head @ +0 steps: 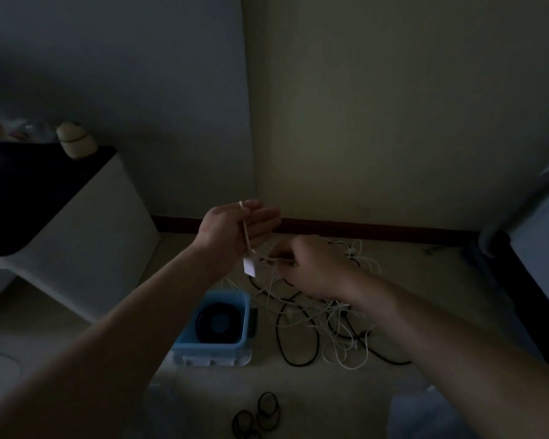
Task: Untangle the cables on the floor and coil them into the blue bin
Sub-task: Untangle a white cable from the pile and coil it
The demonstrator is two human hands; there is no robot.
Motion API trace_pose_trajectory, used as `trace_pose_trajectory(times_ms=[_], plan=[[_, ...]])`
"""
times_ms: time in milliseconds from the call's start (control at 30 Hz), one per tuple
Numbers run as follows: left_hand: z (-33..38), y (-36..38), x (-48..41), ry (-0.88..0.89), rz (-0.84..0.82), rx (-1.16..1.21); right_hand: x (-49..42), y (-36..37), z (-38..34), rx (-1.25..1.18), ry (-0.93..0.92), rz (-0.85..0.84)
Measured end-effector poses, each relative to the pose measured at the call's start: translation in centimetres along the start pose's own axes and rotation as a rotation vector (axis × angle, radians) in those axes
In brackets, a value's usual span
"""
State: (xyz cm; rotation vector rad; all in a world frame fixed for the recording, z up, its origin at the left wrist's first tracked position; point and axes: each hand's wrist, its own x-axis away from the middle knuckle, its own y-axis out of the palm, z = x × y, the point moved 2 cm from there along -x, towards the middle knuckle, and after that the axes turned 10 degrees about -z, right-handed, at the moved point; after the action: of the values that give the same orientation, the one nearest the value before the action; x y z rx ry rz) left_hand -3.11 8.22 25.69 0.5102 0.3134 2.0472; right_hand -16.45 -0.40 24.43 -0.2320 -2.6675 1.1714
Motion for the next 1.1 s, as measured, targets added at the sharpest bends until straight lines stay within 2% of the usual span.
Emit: trace_pose_trajectory(times_ms=[67, 167, 300, 433, 500, 633, 733, 833, 900, 1000, 1100], plan=[[-0.2, 0.5, 0.1, 0.010, -0.003, -0.115, -0.1, -0.4, 0.3, -0.105, -0.023, 0.116], [-0.6, 1.2, 0.2, 0.008, -0.042, -0.173, -0.1, -0.9, 0.4, -0.218, -0.096, 0.176], [-1.2, 1.5, 0.2, 0.037, -0.042, -0.513, 0.0, -1.2, 0.6, -0.426, -0.177, 0.020], [-1.1, 1.2, 0.2, 0.033, -0.030, -0.595, 0.7, -2.3, 0.9, -0.596, -0.125, -0.111], [-1.2, 1.3, 0.2, 0.011, -0.071, -0.643, 1.1, -2.7, 1.2, -0.605, -0.141, -0.123], [-2.2, 2.0, 0.8, -0.220, -0.267, -0.490, 1.0, -3.0, 1.5, -0.599, -0.141, 0.042], [-2.3, 2.2, 1.0, -0.287, -0.290, -0.454, 1.0, -3.9, 2.0, -0.417, -0.084, 0.278], [-2.2, 2.2, 0.7, -0.346, -0.338, -0.283, 1.0, -4.7, 3.0, -0.194, 0.013, 0.453], [-2.3, 2.4, 0.8, -0.356, -0.414, -0.198, 0.7, -4.4, 3.4, -0.192, 0.013, 0.454], [-2.2, 2.6, 1.1, -0.328, -0.485, -0.208, 0.2, -4.1, 3.7, -0.325, -0.008, 0.377], [-1.9, 2.3, 0.9, -0.259, -0.474, -0.146, -0.1, -4.0, 4.5, -0.304, 0.045, 0.280]])
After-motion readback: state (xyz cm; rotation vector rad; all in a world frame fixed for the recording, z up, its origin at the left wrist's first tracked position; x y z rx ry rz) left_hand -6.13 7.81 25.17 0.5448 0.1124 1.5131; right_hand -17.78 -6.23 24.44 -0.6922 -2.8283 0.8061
